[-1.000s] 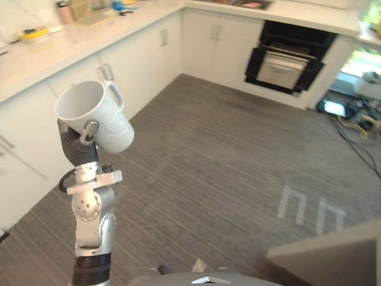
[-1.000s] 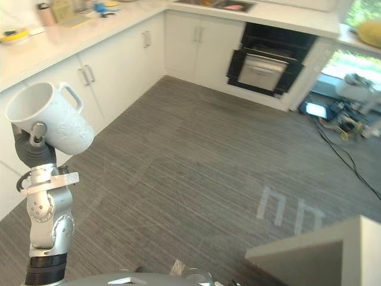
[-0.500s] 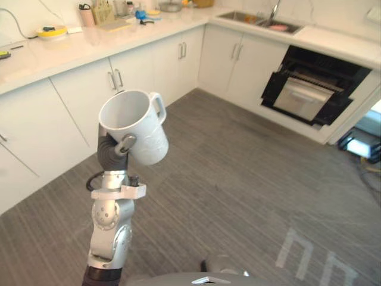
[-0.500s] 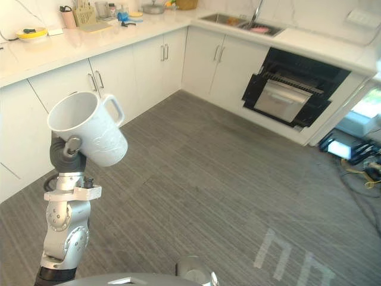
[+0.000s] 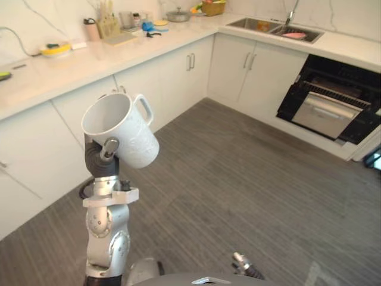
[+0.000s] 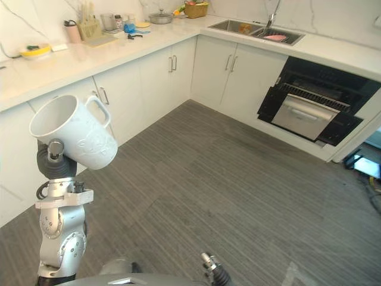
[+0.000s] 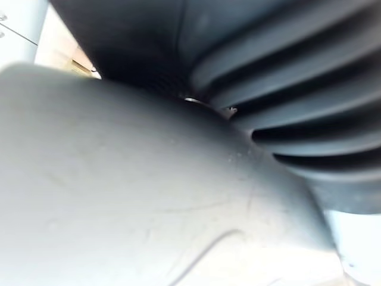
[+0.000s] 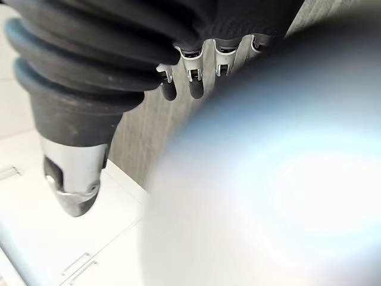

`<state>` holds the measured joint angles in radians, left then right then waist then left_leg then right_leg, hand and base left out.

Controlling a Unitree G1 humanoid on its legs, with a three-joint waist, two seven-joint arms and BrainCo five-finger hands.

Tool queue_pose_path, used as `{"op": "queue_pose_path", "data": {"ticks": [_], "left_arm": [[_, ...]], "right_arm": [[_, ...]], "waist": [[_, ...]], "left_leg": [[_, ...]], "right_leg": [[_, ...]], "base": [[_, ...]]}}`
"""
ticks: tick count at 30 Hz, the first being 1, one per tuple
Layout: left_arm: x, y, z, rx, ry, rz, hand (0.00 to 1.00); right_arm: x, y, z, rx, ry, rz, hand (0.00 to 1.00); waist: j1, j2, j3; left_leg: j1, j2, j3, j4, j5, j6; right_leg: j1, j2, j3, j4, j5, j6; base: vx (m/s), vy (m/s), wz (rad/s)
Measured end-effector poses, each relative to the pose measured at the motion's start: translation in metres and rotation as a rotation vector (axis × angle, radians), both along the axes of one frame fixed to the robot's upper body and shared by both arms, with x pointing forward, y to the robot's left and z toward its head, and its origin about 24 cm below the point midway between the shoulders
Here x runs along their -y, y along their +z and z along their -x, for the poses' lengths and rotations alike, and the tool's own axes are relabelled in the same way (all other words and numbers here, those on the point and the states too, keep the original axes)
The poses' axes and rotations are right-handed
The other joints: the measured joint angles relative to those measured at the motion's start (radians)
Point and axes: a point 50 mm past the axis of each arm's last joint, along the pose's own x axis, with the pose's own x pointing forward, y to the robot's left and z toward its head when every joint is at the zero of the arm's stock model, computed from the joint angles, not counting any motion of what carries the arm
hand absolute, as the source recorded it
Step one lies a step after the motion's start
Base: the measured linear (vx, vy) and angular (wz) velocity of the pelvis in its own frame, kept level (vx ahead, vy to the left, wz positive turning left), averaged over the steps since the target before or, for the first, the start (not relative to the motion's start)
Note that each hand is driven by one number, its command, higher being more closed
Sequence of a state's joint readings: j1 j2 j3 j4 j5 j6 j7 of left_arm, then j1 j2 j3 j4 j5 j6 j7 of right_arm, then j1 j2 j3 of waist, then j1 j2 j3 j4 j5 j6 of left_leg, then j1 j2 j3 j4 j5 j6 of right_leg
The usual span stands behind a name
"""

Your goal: Walk over to the sink, pick up the cup, carry it to the dishwasher, place the cup inside the dishwasher, then close the dishwasher door

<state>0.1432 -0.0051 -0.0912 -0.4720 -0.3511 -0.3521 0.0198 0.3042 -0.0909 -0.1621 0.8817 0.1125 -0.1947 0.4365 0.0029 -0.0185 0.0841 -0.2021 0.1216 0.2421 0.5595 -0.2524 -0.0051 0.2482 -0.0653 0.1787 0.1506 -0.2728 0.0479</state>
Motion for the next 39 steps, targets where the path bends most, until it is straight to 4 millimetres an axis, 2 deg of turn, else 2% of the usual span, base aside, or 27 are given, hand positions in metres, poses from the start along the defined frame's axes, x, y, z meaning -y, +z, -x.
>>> {"op": "queue_pose_path", "data": {"ticks": [2, 4, 5, 6, 7, 8, 9, 10, 11, 12, 14, 15, 16, 21, 26, 29, 30, 31, 32, 33, 34, 35, 36, 37, 38, 39], "left_arm": [[0.001, -0.005, 0.000, -0.011, -0.015, -0.023, 1.00], [0.009, -0.007, 0.000, -0.017, -0.064, -0.050, 1.00], [0.011, -0.006, 0.000, -0.014, -0.081, -0.059, 1.00], [0.014, -0.005, 0.001, -0.005, -0.103, -0.068, 1.00], [0.015, -0.003, 0.001, 0.004, -0.118, -0.081, 1.00], [0.018, 0.000, 0.001, 0.021, -0.140, -0.090, 1.00], [0.022, 0.000, -0.001, 0.021, -0.160, -0.088, 1.00], [0.032, 0.003, -0.003, 0.027, -0.210, -0.091, 1.00], [0.036, 0.005, -0.005, 0.033, -0.229, -0.092, 1.00], [0.046, 0.006, -0.008, 0.040, -0.273, -0.095, 1.00], [0.057, 0.002, -0.015, 0.020, -0.318, -0.094, 1.00], [0.060, -0.001, -0.018, 0.002, -0.331, -0.089, 1.00], [0.071, -0.006, -0.014, -0.001, -0.391, -0.070, 1.00], [0.070, -0.006, -0.015, -0.001, -0.389, -0.070, 1.00], [0.065, -0.007, -0.012, 0.023, -0.385, -0.053, 1.00], [0.060, -0.011, -0.010, 0.018, -0.373, -0.038, 1.00], [0.057, -0.015, -0.010, 0.008, -0.356, -0.035, 1.00], [0.054, -0.020, -0.013, -0.013, -0.340, -0.036, 1.00], [0.053, -0.024, -0.014, -0.034, -0.336, -0.036, 1.00], [0.055, -0.031, -0.016, -0.071, -0.339, -0.039, 1.00], [0.056, -0.037, -0.017, -0.096, -0.345, -0.039, 1.00], [0.056, -0.039, -0.018, -0.110, -0.344, -0.039, 1.00], [0.055, -0.045, -0.019, -0.137, -0.340, -0.034, 1.00], [0.057, -0.049, -0.020, -0.164, -0.343, -0.026, 1.00], [0.057, -0.051, -0.020, -0.175, -0.344, -0.022, 1.00], [0.057, -0.055, -0.019, -0.200, -0.343, -0.020, 1.00]], "right_arm": [[-0.004, -0.004, 0.005, -0.031, -0.007, -0.015, 0.00], [-0.004, -0.008, 0.014, -0.070, -0.052, -0.025, 0.00], [-0.003, -0.008, 0.014, -0.067, -0.080, -0.027, 0.00], [-0.006, -0.008, 0.011, -0.064, -0.092, -0.036, 0.00], [-0.005, -0.007, 0.010, -0.050, -0.107, -0.031, 0.00], [-0.006, -0.005, 0.000, -0.011, -0.106, -0.032, 0.00], [-0.005, -0.004, 0.000, -0.011, -0.103, -0.029, 0.00], [-0.004, -0.004, 0.001, -0.010, -0.099, -0.028, 0.00], [-0.004, -0.004, 0.000, -0.009, -0.101, -0.029, 0.00], [-0.004, -0.003, 0.000, -0.004, -0.115, -0.036, 0.00], [-0.001, -0.003, -0.001, 0.007, -0.152, -0.043, 0.00], [-0.001, -0.002, -0.002, 0.011, -0.160, -0.041, 0.00], [0.004, 0.001, -0.001, 0.015, -0.120, -0.042, 0.00], [0.004, 0.001, -0.002, 0.018, -0.119, -0.042, 0.00], [0.001, 0.001, -0.002, 0.024, -0.144, -0.059, 0.00], [0.001, 0.002, 0.000, 0.037, -0.207, -0.065, 0.00], [0.002, 0.003, 0.002, 0.039, -0.225, -0.064, 0.00], [0.001, 0.002, 0.003, 0.036, -0.253, -0.074, 0.00], [0.002, 0.001, 0.005, 0.028, -0.277, -0.070, 0.00], [0.003, 0.000, 0.009, 0.013, -0.318, -0.065, 0.00], [0.004, -0.002, 0.013, -0.008, -0.351, -0.063, 0.00], [0.006, -0.003, 0.015, -0.021, -0.363, -0.058, 0.00], [0.011, -0.003, 0.017, -0.029, -0.382, -0.038, 0.00], [0.016, -0.002, 0.014, -0.022, -0.385, -0.021, 0.00], [0.018, -0.001, 0.013, -0.020, -0.383, -0.012, 0.00], [0.020, -0.001, 0.010, -0.014, -0.396, -0.006, 0.00]], "waist": [[0.001, -0.023, -0.019], [-0.002, -0.028, -0.025], [-0.002, -0.035, -0.022], [-0.001, -0.029, -0.013], [-0.006, -0.026, -0.011], [-0.021, -0.031, -0.011], [-0.026, -0.033, -0.010], [-0.030, -0.023, -0.016], [-0.031, -0.023, -0.016], [-0.036, -0.021, -0.014], [-0.057, 0.000, -0.003], [-0.068, 0.010, 0.000], [-0.036, 0.014, 0.029], [-0.037, 0.020, 0.037], [-0.038, 0.009, 0.038], [-0.061, 0.011, 0.034], [-0.082, 0.026, 0.024], [-0.096, 0.028, 0.018], [-0.101, 0.026, 0.014], [-0.111, 0.028, 0.009], [-0.113, 0.032, 0.007], [-0.107, 0.035, 0.002], [-0.096, 0.052, 0.001], [-0.088, 0.074, 0.012], [-0.085, 0.080, 0.020], [-0.076, 0.060, 0.040]], "left_leg": [[0.014, -0.002, 0.016, -0.013, -0.014, 0.005], [0.069, -0.026, 0.029, -0.098, -0.018, 0.016], [0.119, -0.044, 0.037, -0.151, -0.019, 0.020], [0.175, -0.058, 0.059, -0.184, -0.033, 0.017], [0.211, -0.070, 0.064, -0.202, -0.048, 0.027], [0.262, -0.080, 0.066, -0.210, -0.065, 0.040], [0.283, -0.078, 0.065, -0.217, -0.074, 0.039], [0.326, -0.075, 0.059, -0.241, -0.081, 0.033], [0.339, -0.074, 0.051, -0.251, -0.078, 0.024], [0.364, -0.069, 0.028, -0.270, -0.080, 0.016], [0.416, -0.028, -0.016, -0.279, -0.095, -0.009], [0.447, 0.005, -0.028, -0.281, -0.106, -0.030], [0.495, 0.084, 0.055, -0.149, -0.256, -0.108], [0.493, 0.084, 0.057, -0.150, -0.256, -0.108], [0.488, 0.082, 0.091, -0.176, -0.254, -0.122], [0.539, 0.082, 0.139, -0.276, -0.230, -0.165], [0.575, 0.090, 0.164, -0.332, -0.210, -0.195], [0.569, 0.105, 0.169, -0.277, -0.193, -0.227], [0.550, 0.120, 0.164, -0.214, -0.182, -0.246], [0.479, 0.153, 0.116, -0.050, -0.136, -0.234], [0.394, 0.177, 0.048, 0.117, -0.029, -0.200], [0.357, 0.185, 0.023, 0.193, 0.048, -0.175], [0.283, 0.209, -0.029, 0.345, 0.224, -0.124], [0.180, 0.214, -0.086, 0.551, 0.222, -0.101], [0.128, 0.205, -0.110, 0.645, 0.203, -0.083], [0.028, 0.162, -0.142, 0.779, 0.158, -0.049]], "right_leg": [[-0.004, -0.002, 0.011, 0.005, 0.036, -0.011], [-0.061, 0.006, 0.020, 0.142, 0.050, 0.007], [-0.140, 0.005, 0.028, 0.336, 0.056, 0.104], [-0.270, 0.000, 0.024, 0.601, 0.128, 0.248], [-0.354, -0.008, 0.007, 0.779, 0.203, 0.244], [-0.441, -0.016, -0.046, 0.956, 0.187, 0.208], [-0.478, -0.015, -0.079, 0.995, 0.169, 0.180], [-0.535, -0.014, -0.133, 0.991, 0.124, 0.122], [-0.560, -0.014, -0.152, 0.961, 0.098, 0.100], [-0.599, -0.014, -0.191, 0.862, 0.068, 0.079], [-0.597, 0.000, -0.257, 0.663, 0.055, 0.051], [-0.594, 0.006, -0.296, 0.527, 0.078, 0.023], [-0.438, 0.037, -0.355, 0.182, 0.327, -0.021], [-0.444, 0.037, -0.355, 0.183, 0.326, -0.021], [-0.515, 0.014, -0.379, 0.272, 0.270, -0.030], [-0.581, 0.022, -0.380, 0.383, 0.192, -0.037], [-0.601, 0.042, -0.384, 0.433, 0.141, -0.043], [-0.611, 0.061, -0.382, 0.474, 0.085, -0.060], [-0.613, 0.068, -0.376, 0.492, 0.065, -0.072], [-0.607, 0.081, -0.373, 0.503, 0.029, -0.082], [-0.590, 0.102, -0.362, 0.494, 0.000, -0.094], [-0.576, 0.112, -0.346, 0.482, -0.010, -0.101], [-0.520, 0.146, -0.319, 0.436, -0.019, -0.124], [-0.454, 0.172, -0.300, 0.386, -0.022, -0.142], [-0.412, 0.178, -0.291, 0.358, -0.023, -0.147], [-0.314, 0.179, -0.267, 0.292, -0.023, -0.150]], "base": [[0.38, 0.171, -0.18], [0.25, 0.108, -0.05], [0.23, 0.051, -0.30], [0.22, 0.041, -0.35], [0.24, 0.035, -0.23], [0.27, 0.036, 0.00], [0.35, 0.029, 0.17], [0.23, 0.020, 0.23], [0.34, -0.006, 0.42], [0.40, -0.056, 0.68], [0.48, -0.113, 0.74], [0.28, -0.103, 0.38], [0.19, -0.072, 0.24], [0.00, 0.000, 0.00], [-0.02, -0.014, -0.15], [0.11, -0.058, -0.33], [0.26, -0.109, -0.28], [0.40, -0.181, -0.33], [0.41, -0.186, -0.32], [0.44, -0.233, -0.34], [0.37, -0.194, -0.39], [0.48, -0.212, -0.55], [0.63, -0.201, -0.64], [0.64, -0.179, -0.57], [0.64, -0.156, -0.42], [0.43, -0.095, -0.38]]}}
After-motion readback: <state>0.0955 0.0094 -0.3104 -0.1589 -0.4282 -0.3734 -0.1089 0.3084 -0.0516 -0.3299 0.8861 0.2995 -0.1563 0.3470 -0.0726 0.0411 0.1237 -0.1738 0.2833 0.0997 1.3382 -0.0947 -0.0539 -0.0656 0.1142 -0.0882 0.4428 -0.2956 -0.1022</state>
